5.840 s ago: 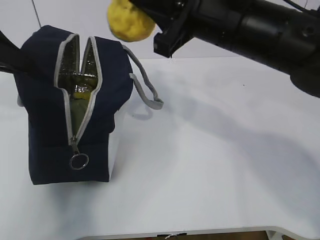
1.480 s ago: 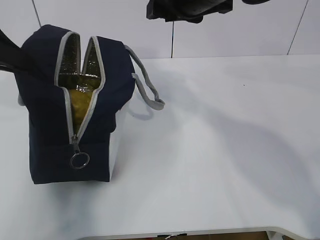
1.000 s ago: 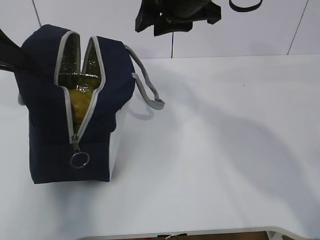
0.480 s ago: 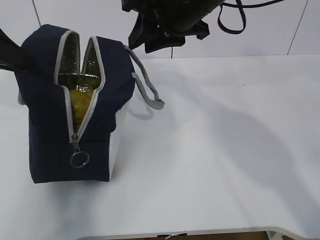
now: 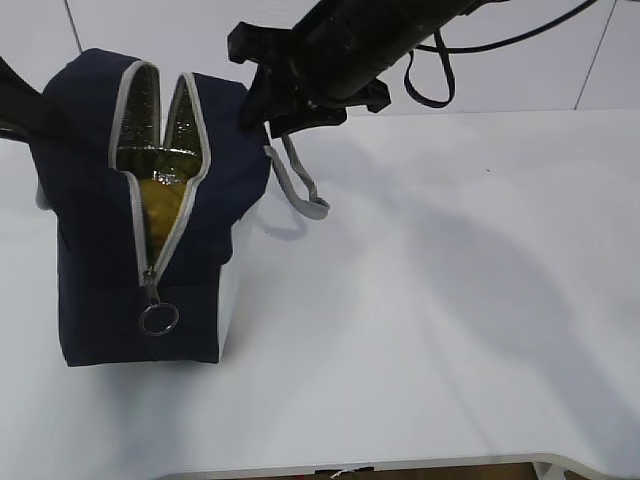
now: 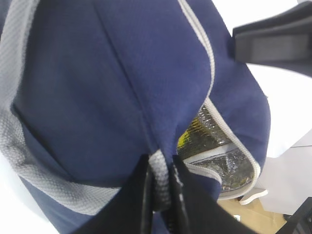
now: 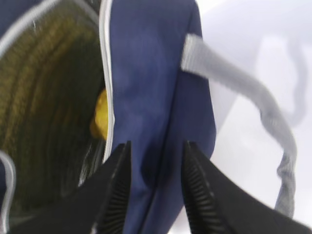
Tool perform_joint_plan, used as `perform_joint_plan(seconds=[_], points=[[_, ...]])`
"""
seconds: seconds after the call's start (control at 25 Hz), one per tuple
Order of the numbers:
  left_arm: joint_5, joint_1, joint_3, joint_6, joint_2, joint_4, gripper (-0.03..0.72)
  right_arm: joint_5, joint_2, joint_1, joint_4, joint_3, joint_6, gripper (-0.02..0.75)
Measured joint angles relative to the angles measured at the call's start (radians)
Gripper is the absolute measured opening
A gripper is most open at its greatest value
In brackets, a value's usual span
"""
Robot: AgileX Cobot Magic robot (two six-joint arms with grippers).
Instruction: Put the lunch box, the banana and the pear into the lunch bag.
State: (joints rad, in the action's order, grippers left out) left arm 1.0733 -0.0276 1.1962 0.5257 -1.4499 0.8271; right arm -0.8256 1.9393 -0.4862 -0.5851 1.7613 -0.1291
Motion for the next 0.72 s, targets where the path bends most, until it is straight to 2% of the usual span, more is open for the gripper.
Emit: perform_joint_plan(seconds=[0.44, 0.72], points=[[-0.002, 0.0, 0.0, 0.0, 0.0, 0.0, 0.011, 0.074, 0.013, 0.0, -0.008, 0.006, -0.027, 0.299], [-0.002, 0.0, 0.0, 0.0, 0.0, 0.0, 0.011, 0.078, 0.052, 0.0, -0.071, 0.006, -0.085, 0.288]])
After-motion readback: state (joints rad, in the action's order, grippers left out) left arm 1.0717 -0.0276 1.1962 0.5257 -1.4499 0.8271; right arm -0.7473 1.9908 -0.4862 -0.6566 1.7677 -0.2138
